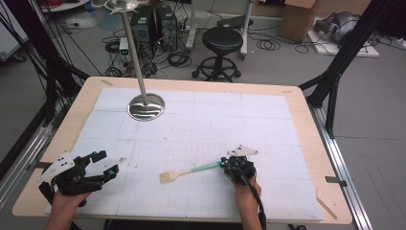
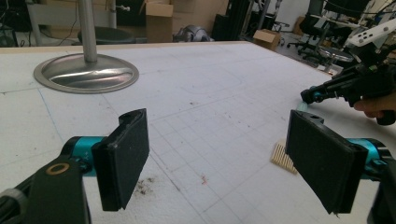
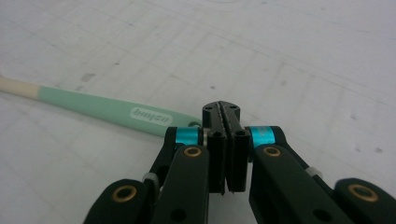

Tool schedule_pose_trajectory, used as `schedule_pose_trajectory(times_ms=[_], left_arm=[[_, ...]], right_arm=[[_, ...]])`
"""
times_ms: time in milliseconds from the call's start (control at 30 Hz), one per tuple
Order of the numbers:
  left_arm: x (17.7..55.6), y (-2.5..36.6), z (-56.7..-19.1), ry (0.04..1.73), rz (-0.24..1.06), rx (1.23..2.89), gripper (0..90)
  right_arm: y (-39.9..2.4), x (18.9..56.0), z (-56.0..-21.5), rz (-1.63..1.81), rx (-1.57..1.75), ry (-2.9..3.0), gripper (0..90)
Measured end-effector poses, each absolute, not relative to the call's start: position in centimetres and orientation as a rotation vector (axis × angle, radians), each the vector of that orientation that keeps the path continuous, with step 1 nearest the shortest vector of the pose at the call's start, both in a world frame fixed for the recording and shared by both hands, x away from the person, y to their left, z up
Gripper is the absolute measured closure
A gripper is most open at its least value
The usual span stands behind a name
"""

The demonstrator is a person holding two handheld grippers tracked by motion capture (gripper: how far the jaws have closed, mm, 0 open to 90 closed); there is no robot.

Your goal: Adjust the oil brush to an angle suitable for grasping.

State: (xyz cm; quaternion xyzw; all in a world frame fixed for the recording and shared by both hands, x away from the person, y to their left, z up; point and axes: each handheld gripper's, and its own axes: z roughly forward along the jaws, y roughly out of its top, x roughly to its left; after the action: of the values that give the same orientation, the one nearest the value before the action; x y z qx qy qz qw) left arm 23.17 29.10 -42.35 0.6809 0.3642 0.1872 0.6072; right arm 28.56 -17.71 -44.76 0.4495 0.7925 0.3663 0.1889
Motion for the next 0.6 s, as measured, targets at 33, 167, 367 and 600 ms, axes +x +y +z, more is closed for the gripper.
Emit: schedule_pose_trajectory(times_ms=[33, 167, 367, 600], left_arm=[[23.2, 29.1, -42.4, 0.842, 0.432, 1.574, 22.1], [23.2, 29.1, -42.4, 0.840, 0.434, 1.580, 22.1], [23.2, 29.1, -42.4, 0.841, 0.433, 1.578, 22.1], [23.3, 29.0, -42.4, 0.839, 0.426, 1.577, 22.2]], right_arm=[[-17.0, 28.5, -44.8, 1.046, 1.246, 2.251, 88.5], [-15.5, 28.5, -44.9, 1.084, 1.217, 2.279, 88.5], [-13.4, 28.5, -44.9, 1.114, 1.166, 2.325, 87.9], [-12.1, 28.6, -45.0, 1.163, 1.150, 2.365, 87.2]])
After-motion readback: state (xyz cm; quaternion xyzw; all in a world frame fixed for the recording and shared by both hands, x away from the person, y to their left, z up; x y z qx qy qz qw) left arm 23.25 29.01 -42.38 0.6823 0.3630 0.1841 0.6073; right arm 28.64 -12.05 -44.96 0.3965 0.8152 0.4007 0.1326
